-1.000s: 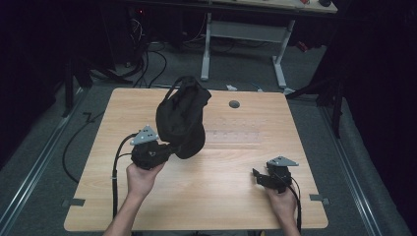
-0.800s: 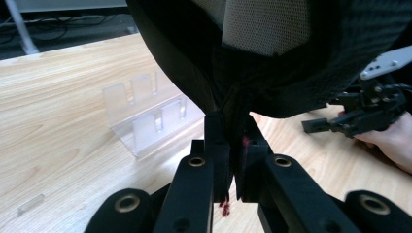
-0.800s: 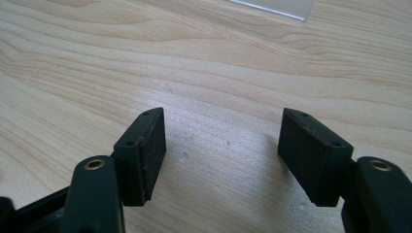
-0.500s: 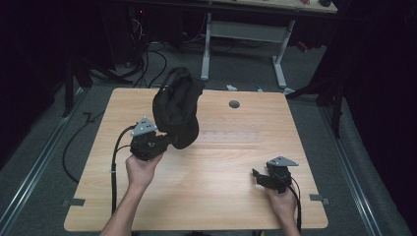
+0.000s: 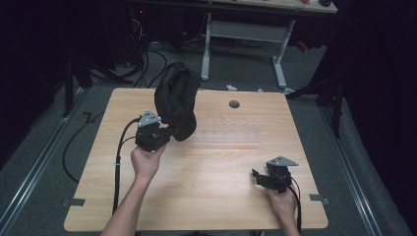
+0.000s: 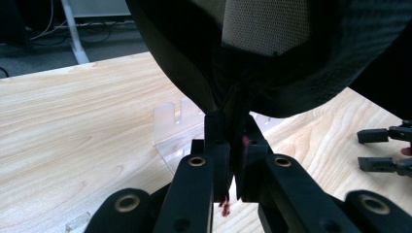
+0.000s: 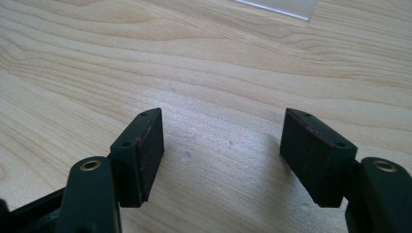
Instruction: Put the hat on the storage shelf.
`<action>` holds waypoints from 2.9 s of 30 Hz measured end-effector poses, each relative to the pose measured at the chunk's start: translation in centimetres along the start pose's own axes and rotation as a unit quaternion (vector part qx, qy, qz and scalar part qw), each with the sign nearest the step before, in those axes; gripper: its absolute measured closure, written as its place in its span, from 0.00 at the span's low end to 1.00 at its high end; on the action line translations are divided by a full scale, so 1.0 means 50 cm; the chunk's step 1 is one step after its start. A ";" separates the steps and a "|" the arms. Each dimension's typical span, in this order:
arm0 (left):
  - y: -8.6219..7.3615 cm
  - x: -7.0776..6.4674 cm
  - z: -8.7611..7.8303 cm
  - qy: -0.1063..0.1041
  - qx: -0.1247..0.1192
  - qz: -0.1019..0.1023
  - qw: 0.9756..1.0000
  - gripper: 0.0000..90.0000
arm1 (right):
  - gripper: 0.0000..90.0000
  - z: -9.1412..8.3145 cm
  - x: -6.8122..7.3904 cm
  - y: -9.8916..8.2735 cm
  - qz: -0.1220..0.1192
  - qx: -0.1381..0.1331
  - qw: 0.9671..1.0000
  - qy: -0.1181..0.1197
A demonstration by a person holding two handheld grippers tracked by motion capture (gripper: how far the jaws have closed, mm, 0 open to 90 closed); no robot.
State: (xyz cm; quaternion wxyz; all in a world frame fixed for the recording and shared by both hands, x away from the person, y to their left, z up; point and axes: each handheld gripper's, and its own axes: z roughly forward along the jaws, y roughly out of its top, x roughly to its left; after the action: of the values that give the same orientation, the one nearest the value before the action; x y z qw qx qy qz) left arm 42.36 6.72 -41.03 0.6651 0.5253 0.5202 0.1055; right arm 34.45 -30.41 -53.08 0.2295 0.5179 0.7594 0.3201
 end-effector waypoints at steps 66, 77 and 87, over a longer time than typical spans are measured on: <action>-0.054 0.026 0.027 0.024 0.030 -0.010 0.999 0.47 | 0.36 0.000 0.000 0.000 0.001 0.000 1.000 0.000; -0.038 0.021 -0.001 0.014 0.024 -0.019 0.999 0.43 | 0.36 0.000 0.000 0.000 0.002 0.000 1.000 0.000; -0.029 0.024 -0.025 0.012 0.017 -0.023 1.000 0.42 | 0.36 0.000 0.000 0.000 0.002 0.000 1.000 -0.001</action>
State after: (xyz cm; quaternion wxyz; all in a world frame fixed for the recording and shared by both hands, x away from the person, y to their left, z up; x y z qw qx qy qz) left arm 41.31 7.66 -42.81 0.6516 0.5234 0.5421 0.0875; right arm 34.45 -30.39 -53.08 0.2292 0.5193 0.7586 0.3198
